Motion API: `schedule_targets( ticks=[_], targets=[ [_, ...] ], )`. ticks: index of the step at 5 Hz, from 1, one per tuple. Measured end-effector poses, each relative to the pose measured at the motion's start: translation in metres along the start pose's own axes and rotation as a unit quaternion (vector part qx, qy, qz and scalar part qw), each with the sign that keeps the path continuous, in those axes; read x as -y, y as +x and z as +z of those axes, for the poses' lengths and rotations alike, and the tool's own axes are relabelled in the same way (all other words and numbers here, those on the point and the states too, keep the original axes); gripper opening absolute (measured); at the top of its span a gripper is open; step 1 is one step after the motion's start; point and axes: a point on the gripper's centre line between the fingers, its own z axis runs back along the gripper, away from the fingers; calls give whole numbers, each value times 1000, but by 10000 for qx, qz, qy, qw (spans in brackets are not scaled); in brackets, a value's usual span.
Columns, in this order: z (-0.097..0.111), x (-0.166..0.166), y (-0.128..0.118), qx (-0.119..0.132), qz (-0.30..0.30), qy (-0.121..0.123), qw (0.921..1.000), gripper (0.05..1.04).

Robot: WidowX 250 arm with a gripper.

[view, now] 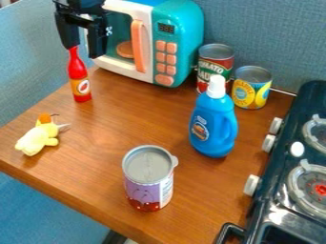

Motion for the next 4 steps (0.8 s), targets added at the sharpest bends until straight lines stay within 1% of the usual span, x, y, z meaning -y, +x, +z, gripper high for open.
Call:
schedule_targets(
  ticks=[1, 3, 4],
  targets=[
    [-16, 1, -1, -222, -22, -86, 9997, 1001],
    [17, -16, 20, 83, -330, 259, 9991, 1001],
    [11, -35, 24, -78, -285, 358, 9989, 1001]
  ],
)
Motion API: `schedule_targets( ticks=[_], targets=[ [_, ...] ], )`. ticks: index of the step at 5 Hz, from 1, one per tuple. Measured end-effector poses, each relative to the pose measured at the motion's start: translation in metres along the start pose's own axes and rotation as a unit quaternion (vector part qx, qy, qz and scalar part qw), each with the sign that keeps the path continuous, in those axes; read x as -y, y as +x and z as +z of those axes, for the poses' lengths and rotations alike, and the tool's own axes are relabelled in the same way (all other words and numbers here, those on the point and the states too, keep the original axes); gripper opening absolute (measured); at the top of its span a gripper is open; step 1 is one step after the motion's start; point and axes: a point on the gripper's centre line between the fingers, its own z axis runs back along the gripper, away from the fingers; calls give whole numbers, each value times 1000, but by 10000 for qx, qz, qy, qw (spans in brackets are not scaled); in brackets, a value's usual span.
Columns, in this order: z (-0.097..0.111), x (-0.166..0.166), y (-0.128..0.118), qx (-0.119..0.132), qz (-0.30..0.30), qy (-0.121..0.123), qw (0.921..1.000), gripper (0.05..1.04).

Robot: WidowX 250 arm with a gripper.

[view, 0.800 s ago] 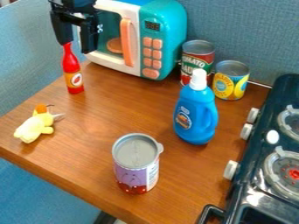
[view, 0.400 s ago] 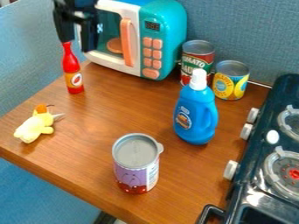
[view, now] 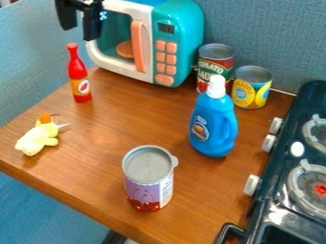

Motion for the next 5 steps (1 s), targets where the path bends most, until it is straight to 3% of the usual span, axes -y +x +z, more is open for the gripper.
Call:
schedule_targets(
  ticks=[1, 2, 5],
  targets=[
    [-19, -16, 5, -331, 168, 220, 9991, 1001],
    [-25, -22, 10, -471, 217, 278, 9983, 1001],
    [-35, -20, 13, -671, 120, 46, 9977, 1001]
  ],
)
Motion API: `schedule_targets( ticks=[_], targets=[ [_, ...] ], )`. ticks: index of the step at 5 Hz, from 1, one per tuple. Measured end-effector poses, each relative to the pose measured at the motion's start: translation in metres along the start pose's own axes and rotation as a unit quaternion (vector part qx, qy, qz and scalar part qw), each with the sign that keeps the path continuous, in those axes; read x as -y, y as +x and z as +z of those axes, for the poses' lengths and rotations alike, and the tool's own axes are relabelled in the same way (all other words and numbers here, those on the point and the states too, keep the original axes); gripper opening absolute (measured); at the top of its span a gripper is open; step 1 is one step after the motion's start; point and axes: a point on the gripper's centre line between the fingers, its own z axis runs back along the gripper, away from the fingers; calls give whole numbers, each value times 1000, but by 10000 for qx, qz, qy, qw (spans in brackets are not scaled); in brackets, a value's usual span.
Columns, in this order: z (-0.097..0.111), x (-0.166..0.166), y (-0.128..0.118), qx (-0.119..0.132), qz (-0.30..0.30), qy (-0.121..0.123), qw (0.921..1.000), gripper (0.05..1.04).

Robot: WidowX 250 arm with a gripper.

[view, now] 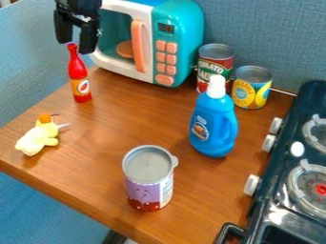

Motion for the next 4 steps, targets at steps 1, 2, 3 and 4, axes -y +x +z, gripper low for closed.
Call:
schedule_targets(
  ticks=[1, 2, 3, 4],
  targets=[
    [-2, -4, 4, -25, 57, -54, 10000, 1001],
    [-10, -9, 2, -164, 98, -125, 9997, 1001],
    [-14, -11, 2, -234, 115, -149, 9995, 964],
    [-15, -12, 1, -252, 117, -115, 9995, 693]
  ],
)
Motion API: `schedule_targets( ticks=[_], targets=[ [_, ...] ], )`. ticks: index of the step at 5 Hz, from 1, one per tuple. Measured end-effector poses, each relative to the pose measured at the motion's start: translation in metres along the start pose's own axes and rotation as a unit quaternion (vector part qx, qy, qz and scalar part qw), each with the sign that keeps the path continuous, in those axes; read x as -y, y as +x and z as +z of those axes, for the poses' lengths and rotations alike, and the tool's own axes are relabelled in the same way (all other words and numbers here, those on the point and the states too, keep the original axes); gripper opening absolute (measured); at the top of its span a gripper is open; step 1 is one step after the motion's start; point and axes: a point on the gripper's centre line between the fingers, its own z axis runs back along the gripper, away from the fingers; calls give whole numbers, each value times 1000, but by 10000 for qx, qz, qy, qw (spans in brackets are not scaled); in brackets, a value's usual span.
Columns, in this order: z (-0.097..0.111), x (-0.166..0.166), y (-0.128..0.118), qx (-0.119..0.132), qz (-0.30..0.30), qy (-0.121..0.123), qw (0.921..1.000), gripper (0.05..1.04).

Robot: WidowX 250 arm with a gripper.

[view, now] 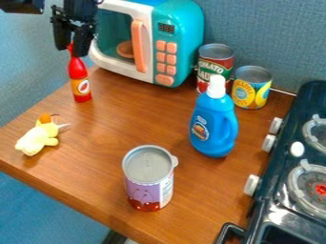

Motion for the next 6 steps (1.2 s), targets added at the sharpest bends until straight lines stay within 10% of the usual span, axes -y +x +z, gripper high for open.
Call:
schedule_targets(
  ticks=[1, 2, 4, 6],
  targets=[
    [-4, 1, 0, -37, -19, -7, 10000, 409],
    [-4, 2, -1, -41, -20, -35, 10000, 341],
    [37, 16, -19, 483, 61, -59, 9988, 341],
    [39, 70, -55, 247, -491, -420, 9976, 342]
  ],
)
